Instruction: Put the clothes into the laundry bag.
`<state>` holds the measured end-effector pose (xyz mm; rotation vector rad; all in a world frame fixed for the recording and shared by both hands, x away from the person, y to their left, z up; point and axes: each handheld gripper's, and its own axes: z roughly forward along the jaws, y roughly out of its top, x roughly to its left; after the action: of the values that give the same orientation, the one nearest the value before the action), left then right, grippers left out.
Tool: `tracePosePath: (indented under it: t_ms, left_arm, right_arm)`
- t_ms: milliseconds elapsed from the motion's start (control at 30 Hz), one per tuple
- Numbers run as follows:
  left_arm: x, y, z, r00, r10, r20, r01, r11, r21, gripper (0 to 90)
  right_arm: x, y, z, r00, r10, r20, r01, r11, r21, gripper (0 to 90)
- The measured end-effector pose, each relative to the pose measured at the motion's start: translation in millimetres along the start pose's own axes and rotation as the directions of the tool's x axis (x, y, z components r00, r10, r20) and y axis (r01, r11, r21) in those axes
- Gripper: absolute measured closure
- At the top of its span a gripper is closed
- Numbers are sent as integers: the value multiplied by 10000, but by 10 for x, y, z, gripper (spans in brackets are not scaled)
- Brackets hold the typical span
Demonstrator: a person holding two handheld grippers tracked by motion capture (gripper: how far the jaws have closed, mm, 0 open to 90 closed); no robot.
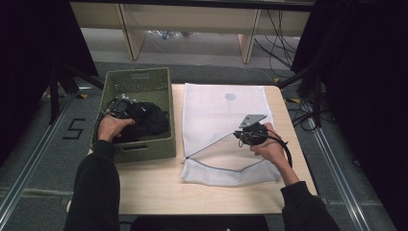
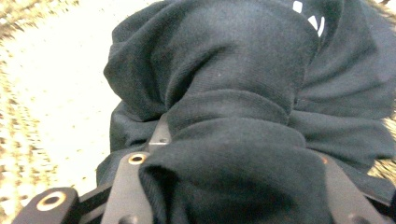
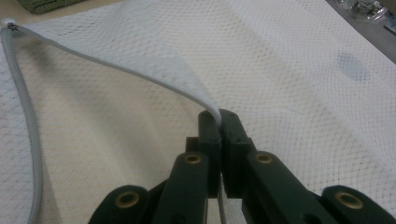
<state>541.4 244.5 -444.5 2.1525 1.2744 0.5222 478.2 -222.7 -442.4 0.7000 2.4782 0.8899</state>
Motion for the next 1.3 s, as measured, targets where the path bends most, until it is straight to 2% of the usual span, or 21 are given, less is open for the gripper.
tracePosePath:
  t_ms: [67,133,200,267,300,333,367,467,533,700,833,867,900,1033,1067,1100,1167,1200,1233,1267,1300]
  left_arm:
    - [-2,13,-54,9999,-104,-41,104,9999,-83,566]
    - [0,92,-241,9994,-280,198,292,9974,-659,566]
    - [0,162,-368,9995,-267,180,277,9978,-596,566]
    - [-5,198,-439,9997,-172,153,183,9974,-702,566]
    - [-28,279,-591,9995,-123,282,153,9942,-1067,566]
    - [-28,279,-591,9995,-123,282,153,9942,-1067,566]
    - [-49,339,-711,9991,-88,426,140,9923,-1227,566]
    - [-100,430,-905,9982,41,599,56,9869,-1614,566]
    - [-133,485,-1035,9964,453,710,-332,9861,-1626,566]
    - [-336,595,-1283,9918,692,1075,-439,9741,-2217,566]
    - [-532,587,-1461,9819,1132,1521,-700,9621,-2637,566]
    - [-532,587,-1461,9819,1132,1521,-700,9621,-2637,566]
    - [-626,564,-1540,9776,1316,1643,-830,9582,-2737,566]
    - [-810,518,-1706,9603,1691,2219,-973,9485,-3015,566]
    - [-810,518,-1706,9603,1691,2219,-973,9485,-3015,566]
    - [-911,499,-1783,9509,1884,2457,-1062,9439,-3128,566]
    - [-1020,476,-1853,9401,2031,2739,-1139,9441,-3093,566]
    - [-1061,471,-1884,9328,2309,2766,-1373,9375,-3197,566]
    - [-1109,457,-1911,9233,2417,2985,-1402,9356,-3240,566]
    - [-1109,457,-1911,9233,2417,2985,-1402,9356,-3240,566]
    - [-1208,428,-1958,9097,2536,3289,-1409,9334,-3300,566]
  right_arm:
    - [-1,-2,-2,10000,-22,49,23,10000,-57,895]
    - [-16,6,-10,9999,-113,47,113,9999,-73,895]
    - [-13,3,-14,9999,-103,32,103,9999,-50,895]
    - [-13,2,-14,10000,-93,29,94,9999,-58,895]
    - [-8,6,-13,10000,35,55,-35,10000,-88,895]
    - [-9,7,-14,10000,8,44,-7,10000,-94,895]
    - [-18,8,-16,9999,-145,57,145,9999,-84,895]
    - [-10,4,-14,9999,51,156,-48,9998,-197,895]
    - [-19,8,-24,9999,15,105,-14,9999,-102,895]
    - [-32,14,-36,9999,-116,72,116,9999,-100,895]
    - [-19,11,-41,10000,-8,98,10,9998,-177,895]
    - [-19,11,-41,10000,-8,98,10,9998,-177,895]
    - [-30,14,-47,9999,-11,110,14,9998,-201,896]
    - [-28,16,-50,9999,-22,134,25,9998,-188,896]
    - [-28,19,-50,9999,-9,149,12,9998,-201,896]
    - [-24,20,-49,9999,-2,137,4,9999,-173,896]
    - [-22,21,-58,10000,-9,95,10,9999,-104,896]
    - [-25,23,-55,9999,10,153,-7,9998,-192,897]
    - [-28,26,-57,9999,17,147,-13,9997,-234,897]
    - [-28,26,-57,9999,17,147,-13,9997,-234,897]
    - [-27,25,-62,9999,24,165,-20,9997,-255,897]
